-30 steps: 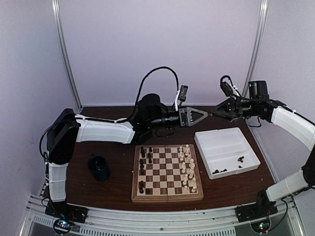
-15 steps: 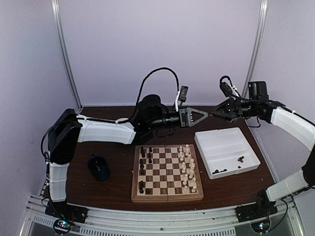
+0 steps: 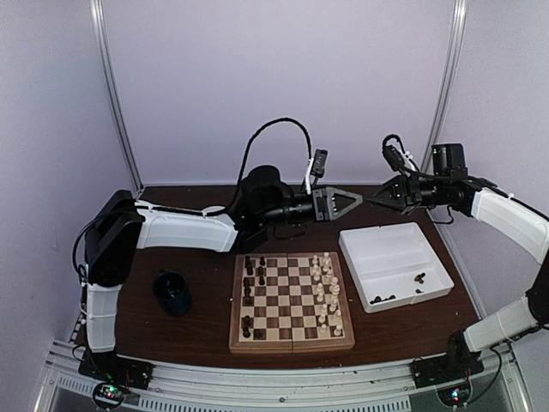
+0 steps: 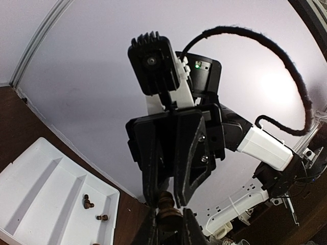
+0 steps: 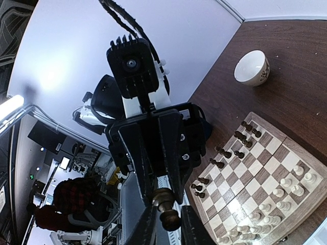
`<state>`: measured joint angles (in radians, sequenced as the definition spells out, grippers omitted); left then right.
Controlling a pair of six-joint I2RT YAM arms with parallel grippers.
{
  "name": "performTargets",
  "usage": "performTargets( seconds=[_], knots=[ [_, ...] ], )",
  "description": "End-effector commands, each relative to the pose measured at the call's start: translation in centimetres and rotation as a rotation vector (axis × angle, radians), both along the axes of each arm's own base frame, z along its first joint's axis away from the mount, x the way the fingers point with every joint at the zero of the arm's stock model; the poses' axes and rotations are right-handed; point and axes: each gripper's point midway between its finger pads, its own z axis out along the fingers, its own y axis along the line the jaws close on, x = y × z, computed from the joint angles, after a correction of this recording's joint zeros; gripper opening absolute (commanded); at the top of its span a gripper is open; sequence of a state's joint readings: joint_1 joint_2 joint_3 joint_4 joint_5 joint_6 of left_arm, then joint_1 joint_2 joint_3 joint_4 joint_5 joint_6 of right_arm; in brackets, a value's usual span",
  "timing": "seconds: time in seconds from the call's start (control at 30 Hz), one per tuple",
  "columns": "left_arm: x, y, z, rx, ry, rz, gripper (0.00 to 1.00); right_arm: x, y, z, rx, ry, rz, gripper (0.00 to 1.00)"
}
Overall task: Set up the chess pieces on the board
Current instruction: Pass from the left arm to the right, then place the pawn at e7.
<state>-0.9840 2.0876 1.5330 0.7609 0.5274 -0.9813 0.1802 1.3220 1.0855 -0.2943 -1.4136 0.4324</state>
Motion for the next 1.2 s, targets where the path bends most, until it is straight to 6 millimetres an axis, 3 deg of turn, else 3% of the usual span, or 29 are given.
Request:
performTargets(
  seconds=[0.0,0.1,0.2,0.3,0.43,0.57,0.8,1.0,1.17],
  knots=[
    [0.3,-0.3,1.4,-0.049,-0.017,0.003,0.1,-0.7,0.2,1.1,0.016,-0.05,0.022,0.18],
    [0.5,-0.3,0.8,-0.024,-0.011,0.015,0.17,-0.7,0.1,1.3,0.011,-0.067,0.021,0.14],
    [1.2,0.1,-0.5,0.038,-0.008,0.063,0.35,-0.7,-0.1,0.7,-0.05,-0.073,0.008,0.12],
    [1.9,1.5,-1.3,0.122,-0.053,0.134,0.45,-0.6,-0.5,-0.1,-0.166,-0.162,0.005,0.1],
    [2.1,4.6,-2.2,0.273,-0.156,0.249,0.51,-0.4,-0.5,-1.6,-0.336,-0.24,0.022,0.09],
    [2.6,10.0,-3.3,0.443,-0.212,0.42,0.56,-0.8,0.9,-3.0,-0.531,-0.373,0.088,0.08],
    [3.8,23.1,-6.2,0.724,-0.141,0.769,0.61,-1.2,5.0,-5.7,-0.786,-0.536,0.259,0.07],
    [2.8,30.8,-4.4,0.718,-0.137,0.976,0.65,-1.8,9.5,-8.1,-0.937,-0.643,0.413,0.06],
    [1.6,34.6,-2.8,0.705,-0.15,1.068,0.67,-2.8,14.0,-10.3,-0.992,-0.709,0.53,0.05]
  ],
)
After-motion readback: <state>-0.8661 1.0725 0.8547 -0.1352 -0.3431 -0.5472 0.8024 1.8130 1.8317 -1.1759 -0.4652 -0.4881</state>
